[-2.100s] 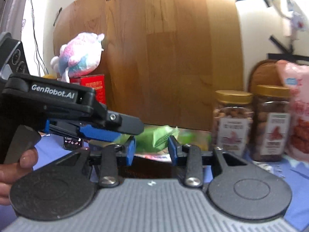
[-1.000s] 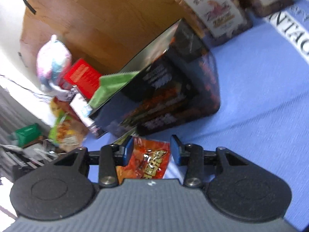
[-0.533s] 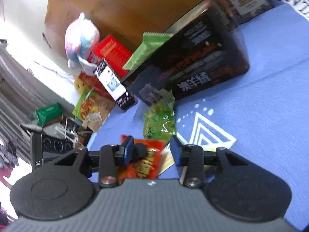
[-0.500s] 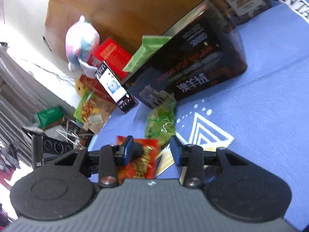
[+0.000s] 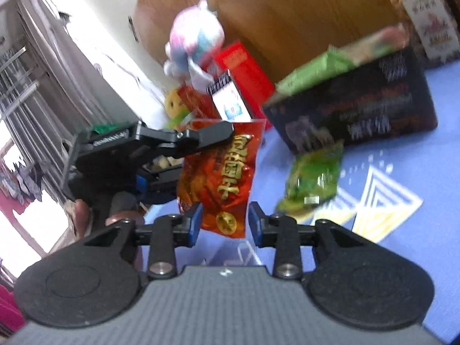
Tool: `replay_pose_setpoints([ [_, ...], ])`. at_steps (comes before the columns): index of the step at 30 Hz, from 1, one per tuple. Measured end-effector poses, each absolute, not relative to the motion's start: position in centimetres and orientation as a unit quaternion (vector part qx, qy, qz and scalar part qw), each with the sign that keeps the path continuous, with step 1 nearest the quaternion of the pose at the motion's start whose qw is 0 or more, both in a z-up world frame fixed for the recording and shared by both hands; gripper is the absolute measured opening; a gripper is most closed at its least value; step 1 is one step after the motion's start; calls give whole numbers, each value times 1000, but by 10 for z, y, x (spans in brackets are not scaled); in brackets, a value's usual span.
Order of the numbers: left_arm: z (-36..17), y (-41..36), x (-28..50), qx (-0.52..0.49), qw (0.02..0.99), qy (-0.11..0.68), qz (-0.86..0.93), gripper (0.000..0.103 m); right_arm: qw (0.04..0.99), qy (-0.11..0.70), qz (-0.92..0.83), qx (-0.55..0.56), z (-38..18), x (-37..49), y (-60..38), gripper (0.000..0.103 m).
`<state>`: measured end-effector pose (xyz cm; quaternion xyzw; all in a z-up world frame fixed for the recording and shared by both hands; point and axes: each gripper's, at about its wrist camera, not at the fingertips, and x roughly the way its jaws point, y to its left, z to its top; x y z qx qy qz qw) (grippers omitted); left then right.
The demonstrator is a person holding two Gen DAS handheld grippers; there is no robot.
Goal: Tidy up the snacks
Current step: 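Carry the orange-red bag over the tin and open the right gripper, then grasp the green nut bag with the left gripper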
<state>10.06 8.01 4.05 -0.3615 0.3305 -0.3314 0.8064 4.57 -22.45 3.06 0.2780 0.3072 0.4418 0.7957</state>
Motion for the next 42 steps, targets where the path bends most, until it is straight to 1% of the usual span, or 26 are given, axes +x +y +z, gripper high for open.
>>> replay_pose_setpoints([
  [1,47,77,106,-353,813,325,-331,17,799,303,438,278,34,49,-226,26],
  [2,54,73,111,-341,821,320,-329,17,808,295,430,274,38,53,-227,23],
  [7,83,46,153,-302,839,306,-333,17,855,268,375,237,57,85,-229,21],
  [10,91,28,179,-286,849,298,-330,20,877,263,340,213,63,111,-225,22],
  [13,89,14,199,-270,861,298,-311,26,891,256,321,193,61,132,-221,21],
  [15,84,4,210,-246,874,307,-284,36,902,234,315,178,65,137,-218,21],
  [16,81,2,213,-237,881,310,-269,37,911,226,305,162,68,136,-214,19],
  [19,71,4,218,-236,881,325,-251,38,939,209,256,91,70,137,-197,31],
  [22,66,16,214,-246,882,326,-235,38,955,193,222,44,66,139,-186,35],
  [25,69,32,201,-257,885,316,-226,39,969,173,177,9,65,138,-179,36],
  [29,73,55,179,-277,885,300,-225,39,974,163,157,-4,64,135,-192,36],
  [32,70,73,156,-285,886,291,-221,39,975,161,153,10,71,126,-197,36],
  [37,52,92,117,-264,888,305,-223,41,969,150,193,30,79,91,-203,37],
  [39,40,98,106,-260,885,315,-224,41,962,165,214,41,74,80,-201,40],
  [42,18,104,104,-274,872,341,-219,41,936,229,255,77,58,75,-200,43],
])
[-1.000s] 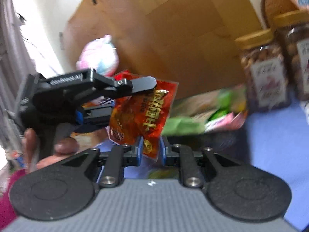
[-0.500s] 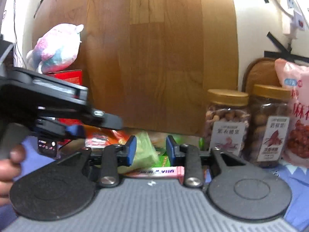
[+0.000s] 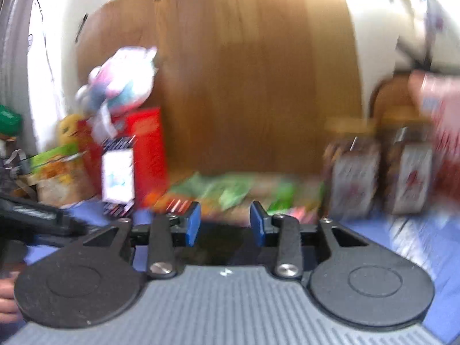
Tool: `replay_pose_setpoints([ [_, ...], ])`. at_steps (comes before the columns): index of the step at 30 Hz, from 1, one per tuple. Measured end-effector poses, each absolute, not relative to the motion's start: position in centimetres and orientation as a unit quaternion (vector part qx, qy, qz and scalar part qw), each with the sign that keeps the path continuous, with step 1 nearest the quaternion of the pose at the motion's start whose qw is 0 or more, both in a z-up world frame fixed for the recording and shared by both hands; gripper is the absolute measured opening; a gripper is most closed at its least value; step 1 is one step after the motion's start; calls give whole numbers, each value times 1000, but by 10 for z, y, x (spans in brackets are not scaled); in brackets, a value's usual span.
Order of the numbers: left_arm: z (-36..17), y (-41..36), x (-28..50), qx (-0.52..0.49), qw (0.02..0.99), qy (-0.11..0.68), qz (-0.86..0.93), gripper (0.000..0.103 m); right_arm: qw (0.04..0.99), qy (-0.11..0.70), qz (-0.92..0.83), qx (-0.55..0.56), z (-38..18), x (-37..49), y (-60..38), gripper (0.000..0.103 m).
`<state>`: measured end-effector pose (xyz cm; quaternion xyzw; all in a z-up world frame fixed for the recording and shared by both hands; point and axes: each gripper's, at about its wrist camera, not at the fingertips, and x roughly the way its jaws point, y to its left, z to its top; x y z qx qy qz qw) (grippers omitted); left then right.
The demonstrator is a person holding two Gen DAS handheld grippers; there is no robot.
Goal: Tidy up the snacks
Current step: 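Grasp the green nut bag with the left gripper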
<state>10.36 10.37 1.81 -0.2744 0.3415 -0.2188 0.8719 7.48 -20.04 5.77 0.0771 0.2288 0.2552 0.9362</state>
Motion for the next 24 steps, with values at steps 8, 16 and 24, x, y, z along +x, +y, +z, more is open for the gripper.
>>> replay_pose_setpoints([
  [8,-8,113,110,-301,856,366,-209,41,918,258,296,54,62,67,-173,44],
  [16,-9,136,107,-312,868,354,-158,41,879,317,352,63,72,133,-116,32],
  [24,-8,122,109,-285,871,360,-176,43,893,291,305,159,78,165,-144,28],
])
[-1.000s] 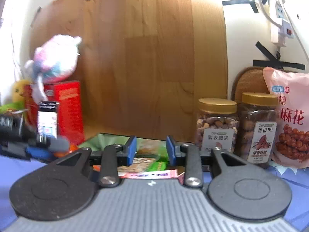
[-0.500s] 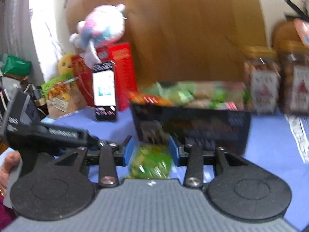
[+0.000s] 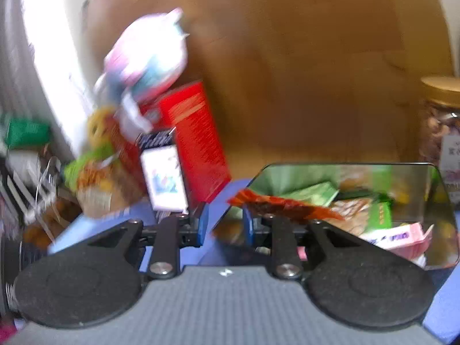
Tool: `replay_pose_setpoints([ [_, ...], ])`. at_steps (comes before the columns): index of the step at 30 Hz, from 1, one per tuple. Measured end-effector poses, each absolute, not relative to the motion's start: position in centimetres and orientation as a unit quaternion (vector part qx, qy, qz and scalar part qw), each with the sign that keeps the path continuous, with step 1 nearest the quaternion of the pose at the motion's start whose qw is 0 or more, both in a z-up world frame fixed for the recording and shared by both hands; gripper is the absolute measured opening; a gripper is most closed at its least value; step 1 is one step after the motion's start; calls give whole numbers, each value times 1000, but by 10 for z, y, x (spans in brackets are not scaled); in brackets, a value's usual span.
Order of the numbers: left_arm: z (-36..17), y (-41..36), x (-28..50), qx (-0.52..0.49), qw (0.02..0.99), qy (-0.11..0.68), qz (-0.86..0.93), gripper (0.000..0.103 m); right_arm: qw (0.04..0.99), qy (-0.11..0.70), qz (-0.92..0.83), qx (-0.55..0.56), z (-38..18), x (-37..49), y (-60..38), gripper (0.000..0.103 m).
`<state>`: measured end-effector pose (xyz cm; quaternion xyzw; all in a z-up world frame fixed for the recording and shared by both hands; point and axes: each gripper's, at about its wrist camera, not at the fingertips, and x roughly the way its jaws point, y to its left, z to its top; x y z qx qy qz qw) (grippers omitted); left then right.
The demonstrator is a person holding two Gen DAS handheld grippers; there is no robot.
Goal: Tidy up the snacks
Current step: 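Grasp the green nut bag with the left gripper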
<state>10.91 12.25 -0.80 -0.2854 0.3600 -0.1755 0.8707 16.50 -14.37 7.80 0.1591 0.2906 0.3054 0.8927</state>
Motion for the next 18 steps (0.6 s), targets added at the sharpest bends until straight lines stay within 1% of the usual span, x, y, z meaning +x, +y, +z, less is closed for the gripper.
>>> replay_pose_setpoints([
  [3,-6,115,108,-267,875,360,-181,43,912,295,224,175,71,185,-163,29],
  [4,-6,113,108,-261,877,360,-181,43,919,302,186,173,67,190,-170,31],
  [5,-6,112,105,-258,878,360,-182,43,921,310,159,175,64,192,-178,31],
  [8,-6,113,105,-258,878,360,-184,43,917,303,149,214,60,177,-207,31],
  [10,-6,113,105,-259,877,360,-185,44,922,286,158,207,63,156,-217,32],
  [13,-5,110,103,-255,877,359,-193,47,921,278,194,192,63,120,-227,42],
  [14,-5,108,103,-253,876,359,-198,47,921,264,213,189,61,104,-232,42],
  [15,-5,106,103,-250,876,359,-204,47,923,255,226,181,62,94,-231,44],
  [16,-4,104,102,-247,875,359,-211,47,918,267,236,174,60,85,-232,52],
  [18,-4,99,101,-241,874,359,-222,47,910,280,252,171,56,69,-231,52],
])
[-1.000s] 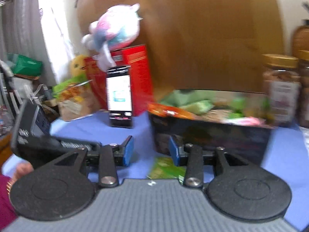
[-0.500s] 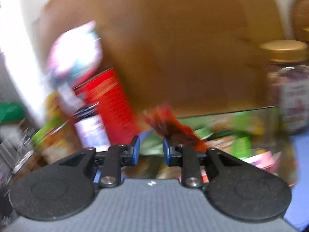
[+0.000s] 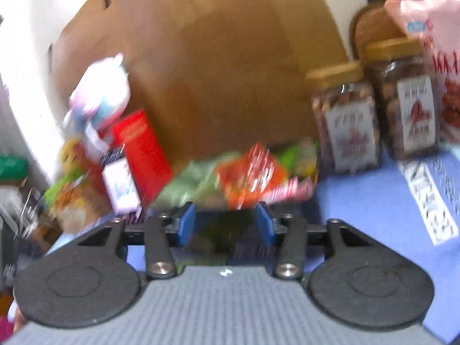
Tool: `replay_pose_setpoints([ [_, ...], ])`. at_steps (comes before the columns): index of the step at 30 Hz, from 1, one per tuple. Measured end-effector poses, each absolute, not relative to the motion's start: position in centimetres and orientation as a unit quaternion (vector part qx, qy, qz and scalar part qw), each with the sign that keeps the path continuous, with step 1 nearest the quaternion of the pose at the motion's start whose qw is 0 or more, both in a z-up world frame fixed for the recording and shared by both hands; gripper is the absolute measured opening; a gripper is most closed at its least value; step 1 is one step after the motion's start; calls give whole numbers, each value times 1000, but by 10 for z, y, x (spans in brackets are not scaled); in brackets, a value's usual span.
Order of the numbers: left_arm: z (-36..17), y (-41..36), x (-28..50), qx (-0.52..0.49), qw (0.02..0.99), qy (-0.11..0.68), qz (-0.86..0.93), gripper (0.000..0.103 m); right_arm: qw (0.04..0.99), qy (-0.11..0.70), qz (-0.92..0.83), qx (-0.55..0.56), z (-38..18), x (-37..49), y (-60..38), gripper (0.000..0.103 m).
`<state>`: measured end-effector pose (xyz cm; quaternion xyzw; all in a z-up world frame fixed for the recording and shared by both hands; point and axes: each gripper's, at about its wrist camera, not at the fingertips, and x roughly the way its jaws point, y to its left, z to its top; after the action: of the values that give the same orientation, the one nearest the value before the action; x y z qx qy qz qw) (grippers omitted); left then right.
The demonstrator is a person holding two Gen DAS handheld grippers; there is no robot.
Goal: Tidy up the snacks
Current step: 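Grasp the green nut bag with the left gripper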
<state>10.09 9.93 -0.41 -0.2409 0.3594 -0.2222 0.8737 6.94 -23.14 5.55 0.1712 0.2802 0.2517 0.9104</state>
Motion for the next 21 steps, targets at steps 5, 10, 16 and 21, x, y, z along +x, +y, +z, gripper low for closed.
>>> replay_pose_setpoints([
  [5,-4,91,97,-241,863,363,-255,52,871,346,290,193,29,57,-221,52],
  [10,-12,88,102,-265,844,378,-274,52,850,386,284,221,15,70,-218,51],
  [16,-18,83,106,-293,828,386,-284,48,806,405,290,320,-6,91,-226,44],
  [21,-15,74,100,-275,836,394,-266,25,796,421,287,327,-8,84,-223,21],
])
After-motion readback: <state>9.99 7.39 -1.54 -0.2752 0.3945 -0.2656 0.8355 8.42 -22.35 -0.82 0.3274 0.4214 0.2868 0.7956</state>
